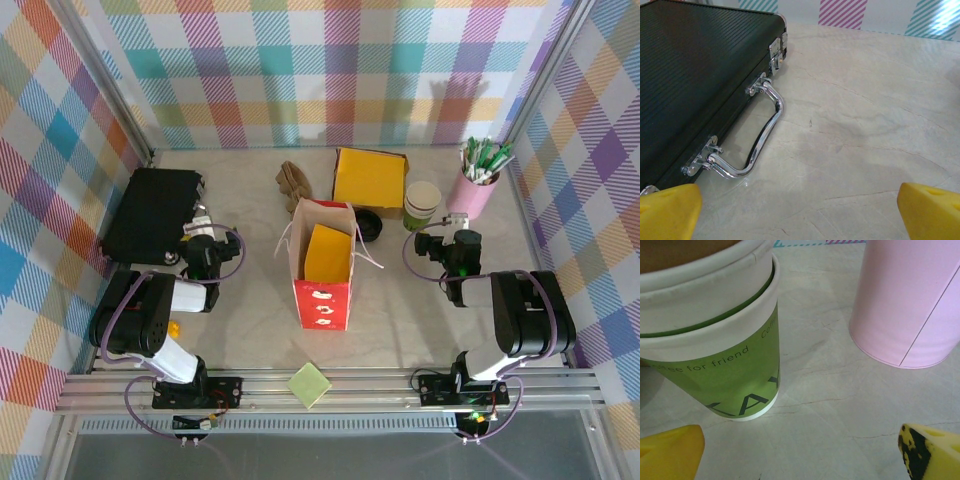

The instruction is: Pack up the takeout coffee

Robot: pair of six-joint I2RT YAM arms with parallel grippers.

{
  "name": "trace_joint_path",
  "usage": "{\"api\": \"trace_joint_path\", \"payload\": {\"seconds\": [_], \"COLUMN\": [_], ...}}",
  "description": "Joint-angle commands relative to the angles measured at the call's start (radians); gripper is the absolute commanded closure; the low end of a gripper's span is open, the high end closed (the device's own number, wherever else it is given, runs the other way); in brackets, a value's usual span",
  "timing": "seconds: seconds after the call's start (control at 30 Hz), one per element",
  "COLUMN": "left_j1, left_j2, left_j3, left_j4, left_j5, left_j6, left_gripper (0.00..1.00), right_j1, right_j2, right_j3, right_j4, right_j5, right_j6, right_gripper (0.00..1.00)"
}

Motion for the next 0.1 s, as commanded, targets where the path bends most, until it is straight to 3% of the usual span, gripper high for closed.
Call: {"api": "trace_joint_path", "payload": {"seconds": [0.0, 0.07], "left_j1": [-0.002, -0.002], "left_j2": [0.005, 0.005], "left_j3": [0.004, 0.005], "left_j4": [-0.006, -0.006], "left_j5": [0.001, 0.001], "left_j6": [0.018, 0.018], "left_gripper": [0.0, 0.0], "right_j1": [-0.004, -0.005], "right_j2": [-0.003, -0.002], "right_j3": [0.015, 0.015], "right_j4": [0.036, 0.035], "right_j5": [-0.018, -0.018], "right_j6": [0.013, 0.013], "right_gripper": [0.01, 0.01]}}
